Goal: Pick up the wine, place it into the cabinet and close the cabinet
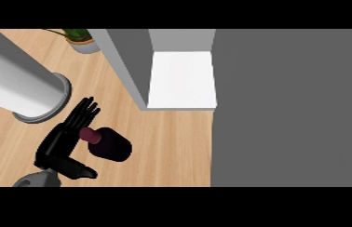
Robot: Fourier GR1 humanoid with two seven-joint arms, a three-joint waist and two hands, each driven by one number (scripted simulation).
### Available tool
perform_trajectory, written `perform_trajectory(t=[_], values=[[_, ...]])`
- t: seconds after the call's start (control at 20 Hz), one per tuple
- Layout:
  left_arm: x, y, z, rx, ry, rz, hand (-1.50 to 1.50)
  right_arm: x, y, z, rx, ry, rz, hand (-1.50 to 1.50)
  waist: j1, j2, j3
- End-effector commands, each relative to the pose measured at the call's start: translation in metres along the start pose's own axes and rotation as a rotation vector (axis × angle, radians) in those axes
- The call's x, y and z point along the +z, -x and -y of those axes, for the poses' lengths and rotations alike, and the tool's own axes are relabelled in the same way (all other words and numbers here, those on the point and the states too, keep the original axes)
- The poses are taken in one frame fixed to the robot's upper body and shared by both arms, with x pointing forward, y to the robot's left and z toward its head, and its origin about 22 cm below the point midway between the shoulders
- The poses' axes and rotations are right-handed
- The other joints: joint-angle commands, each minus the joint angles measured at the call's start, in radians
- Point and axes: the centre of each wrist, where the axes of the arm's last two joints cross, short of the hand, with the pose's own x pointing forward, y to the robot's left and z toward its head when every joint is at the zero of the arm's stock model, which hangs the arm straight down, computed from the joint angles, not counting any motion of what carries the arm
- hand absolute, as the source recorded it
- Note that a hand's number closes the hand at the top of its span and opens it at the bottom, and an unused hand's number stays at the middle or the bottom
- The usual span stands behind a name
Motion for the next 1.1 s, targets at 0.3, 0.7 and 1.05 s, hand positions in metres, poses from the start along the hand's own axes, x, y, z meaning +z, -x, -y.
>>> perform_trajectory(t=[0.3,0.7,1.05], values=[[-0.008,0.032,-0.021,-0.001,0.014,-0.033,-1.5,-0.005,0.0,0.008,0.009,0.018,0.009,-1.5,0.0,0.001,0.0],[-0.025,0.062,0.01,0.02,0.024,-0.077,-1.5,0.008,-0.006,0.001,0.007,0.03,0.018,-1.5,-0.002,0.0,0.0],[0.003,0.08,-0.018,0.085,-0.008,-0.045,-1.5,0.011,-0.004,0.007,0.02,0.007,-0.003,-1.5,-0.007,0.002,-0.001]])
